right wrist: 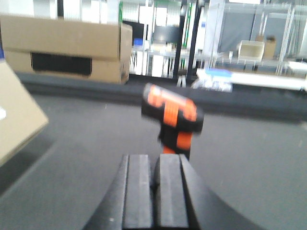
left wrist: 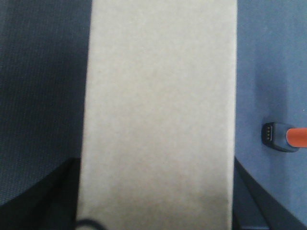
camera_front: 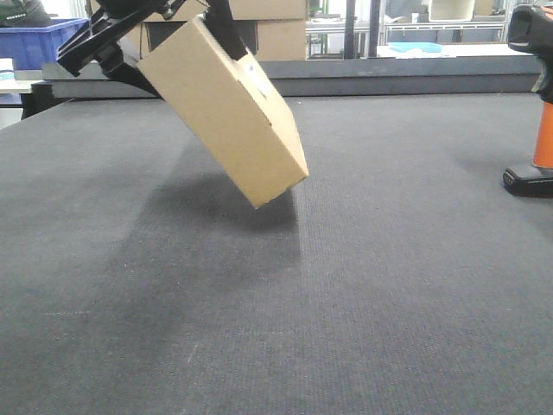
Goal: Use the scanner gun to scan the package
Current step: 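Grasp the orange scanner gun with the right gripper and lift it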
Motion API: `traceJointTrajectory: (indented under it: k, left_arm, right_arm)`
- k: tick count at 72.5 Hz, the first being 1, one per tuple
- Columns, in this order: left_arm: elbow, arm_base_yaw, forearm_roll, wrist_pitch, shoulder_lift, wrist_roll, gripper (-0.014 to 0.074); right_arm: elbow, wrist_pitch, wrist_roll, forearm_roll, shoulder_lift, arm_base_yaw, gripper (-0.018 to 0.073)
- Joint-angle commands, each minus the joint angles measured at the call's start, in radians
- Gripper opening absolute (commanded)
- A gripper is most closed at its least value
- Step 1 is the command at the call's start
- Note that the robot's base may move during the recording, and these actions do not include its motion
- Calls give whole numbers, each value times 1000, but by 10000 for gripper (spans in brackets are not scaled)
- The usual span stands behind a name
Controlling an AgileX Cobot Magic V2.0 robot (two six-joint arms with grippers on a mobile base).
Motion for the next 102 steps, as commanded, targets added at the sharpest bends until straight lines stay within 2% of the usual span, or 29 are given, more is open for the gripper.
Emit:
traceJointTrajectory:
  k: [1, 17, 26, 43, 55, 60, 67, 74, 82, 102]
  left_arm:
    - [-2, -6, 12, -7, -2, -2, -111]
    - [-2, -6, 17, 7, -2, 48, -111]
    - [-2, -6, 17, 7, -2, 48, -111]
    - [-2, -6, 17, 7, -2, 48, -111]
    - [-2, -6, 17, 7, -2, 48, -111]
    - [-2, -6, 17, 7, -2, 48, -111]
    - [-2, -6, 17, 7, -2, 48, -111]
    - [-2, -6, 17, 7, -2, 48, -111]
    - [-2, -6, 17, 7, -2, 48, -111]
    - [-2, -6, 17, 7, -2, 48, -111]
  right_arm:
    - [-85, 36, -1, -45, 41, -1, -168]
    - [-264, 171, -1, -50, 285, -1, -168]
    - [-341, 155, -1, -48, 442, -1, -168]
    - [-381, -58, -1, -38, 631, -1, -168]
    - [-381, -144, -1, -9, 678, -1, -168]
    - [-381, -167, -1, 34, 721, -1, -168]
    - [-377, -181, -1, 157, 799, -1, -168]
    - [-364, -274, -1, 233, 887, -1, -168]
    - [-355, -385, -1, 266, 981, -1, -168]
    - [-355, -508, -1, 265, 1165, -1, -168]
